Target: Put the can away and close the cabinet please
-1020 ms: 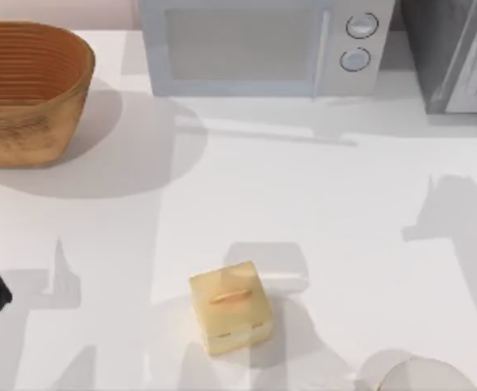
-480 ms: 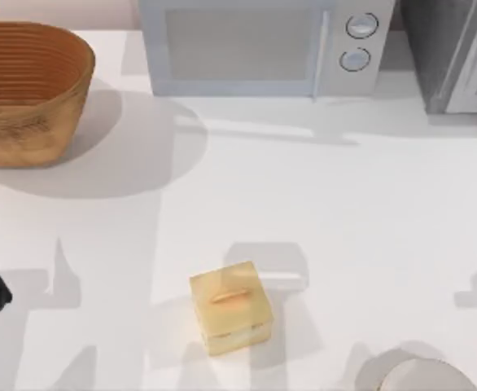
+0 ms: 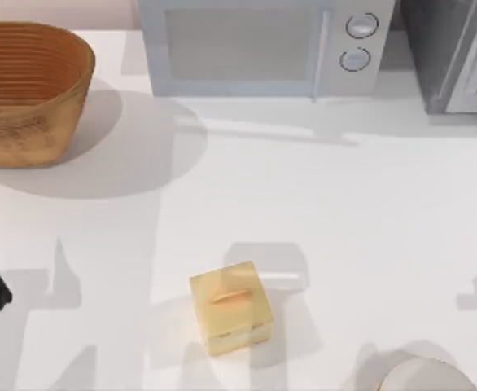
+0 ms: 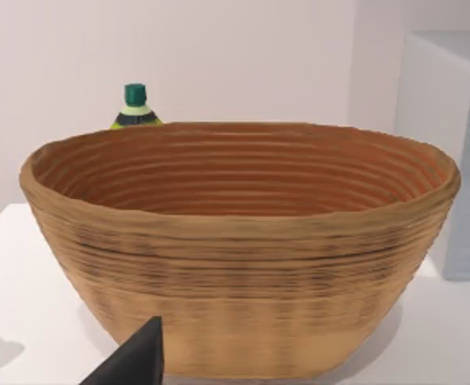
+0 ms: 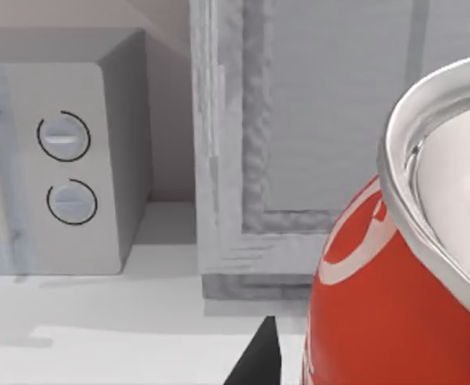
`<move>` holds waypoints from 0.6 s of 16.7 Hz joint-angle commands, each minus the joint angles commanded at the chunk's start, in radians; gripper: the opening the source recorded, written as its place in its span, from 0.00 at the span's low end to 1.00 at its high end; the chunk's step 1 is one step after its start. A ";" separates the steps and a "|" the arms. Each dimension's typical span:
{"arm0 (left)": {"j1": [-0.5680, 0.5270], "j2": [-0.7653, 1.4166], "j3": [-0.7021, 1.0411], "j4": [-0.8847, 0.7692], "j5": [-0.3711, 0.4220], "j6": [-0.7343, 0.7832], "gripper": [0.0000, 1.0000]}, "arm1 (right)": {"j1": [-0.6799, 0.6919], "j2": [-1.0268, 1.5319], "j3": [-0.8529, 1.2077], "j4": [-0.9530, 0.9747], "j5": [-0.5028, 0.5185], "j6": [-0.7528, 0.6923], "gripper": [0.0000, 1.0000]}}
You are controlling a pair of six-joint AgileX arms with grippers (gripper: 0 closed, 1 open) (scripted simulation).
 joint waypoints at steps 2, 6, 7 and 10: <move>0.000 0.000 0.000 0.000 0.000 0.000 1.00 | 0.007 0.026 0.028 -0.021 -0.001 0.005 0.00; 0.000 0.000 0.000 0.000 0.000 0.000 1.00 | 0.042 0.144 0.154 -0.094 -0.004 0.022 0.00; 0.000 0.000 0.000 0.000 0.000 0.000 1.00 | 0.055 0.187 0.199 -0.115 -0.005 0.025 0.00; 0.000 0.000 0.000 0.000 0.000 0.000 1.00 | 0.103 0.344 0.361 -0.187 -0.011 0.028 0.00</move>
